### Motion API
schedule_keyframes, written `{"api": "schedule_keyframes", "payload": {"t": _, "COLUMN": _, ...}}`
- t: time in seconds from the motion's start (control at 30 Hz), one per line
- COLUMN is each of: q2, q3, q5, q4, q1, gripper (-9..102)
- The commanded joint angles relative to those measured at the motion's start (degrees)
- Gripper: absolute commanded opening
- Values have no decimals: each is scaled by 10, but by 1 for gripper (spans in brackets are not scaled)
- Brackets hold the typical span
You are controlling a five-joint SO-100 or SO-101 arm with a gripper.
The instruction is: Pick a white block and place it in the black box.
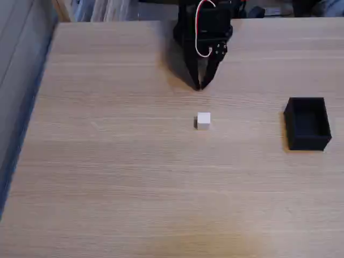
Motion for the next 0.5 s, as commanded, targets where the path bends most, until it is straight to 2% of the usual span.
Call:
{"api": "schedule_keyframes", "payload": {"t": 0.0, "q2": 4, "q3": 9, "q5": -20, "q4": -3, "q1": 4, "gripper": 0}}
{"api": "schedule_keyframes", "payload": {"t": 0.47, "q2": 4, "q3": 9, "q5": -11, "q4": -1, "q1": 2, "gripper": 0}}
